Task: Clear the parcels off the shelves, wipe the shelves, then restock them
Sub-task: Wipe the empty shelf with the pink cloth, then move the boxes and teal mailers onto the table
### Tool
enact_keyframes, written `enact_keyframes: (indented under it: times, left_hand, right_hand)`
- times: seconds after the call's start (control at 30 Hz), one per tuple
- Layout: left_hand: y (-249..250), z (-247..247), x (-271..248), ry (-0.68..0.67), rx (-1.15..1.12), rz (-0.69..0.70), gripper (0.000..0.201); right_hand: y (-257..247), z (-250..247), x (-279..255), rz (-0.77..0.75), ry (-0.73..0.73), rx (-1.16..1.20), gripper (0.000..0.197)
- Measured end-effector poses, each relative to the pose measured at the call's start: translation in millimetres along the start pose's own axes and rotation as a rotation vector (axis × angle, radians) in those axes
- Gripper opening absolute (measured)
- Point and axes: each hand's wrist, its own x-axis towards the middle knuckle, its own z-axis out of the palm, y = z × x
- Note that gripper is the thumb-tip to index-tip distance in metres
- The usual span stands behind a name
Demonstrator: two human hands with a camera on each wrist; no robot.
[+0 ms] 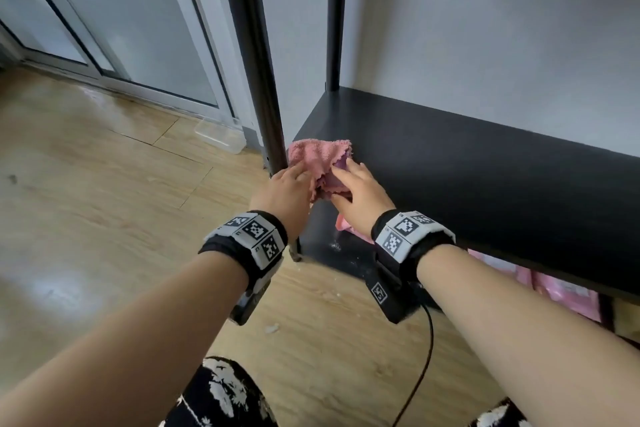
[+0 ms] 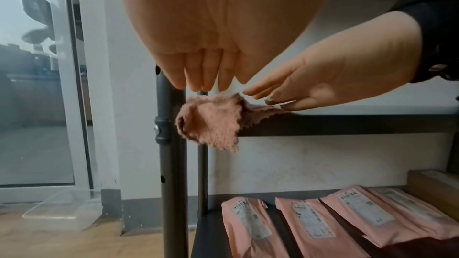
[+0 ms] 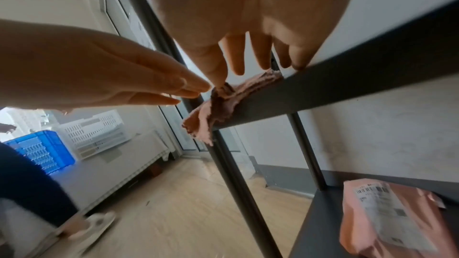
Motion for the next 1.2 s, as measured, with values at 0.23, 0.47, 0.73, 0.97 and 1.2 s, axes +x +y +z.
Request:
enact_keyframes:
  times: [0.23, 0.47, 0.73, 0.97, 1.2]
  left_hand:
    - [36.9, -78.9, -34.0, -0.109, -0.029, -0.076, 0.035]
    - [75.3, -162.6, -59.0, -0.266, -0.039, -0.097, 0.031]
    - [117.8, -250.3, -85.6, -0.325, -0.046, 0.045, 0.029]
    - [161.9, -311.9, -101.8, -0.372, 0.028, 0.234, 0.03]
    - [226.8, -339.6, -123.8, -0.361, -0.078, 0.464, 0.028]
  right_hand:
    - [-51.4, -58.6, -52.7, 0.113, 0.018, -0.042, 0.035]
    - [-112.8, -139.0, -93.8, 0.248, -0.025, -0.1, 0.027]
    - [-164.8, -216.4, -157.8, 0.403, -0.062, -0.106, 0.025]
    - [-188.6, -273.7, -218.6, 0.532, 0.098, -0.054, 0.026]
    - [-186.7, -318.8, -307.6, 0.677, 0.344, 0.005, 0.021]
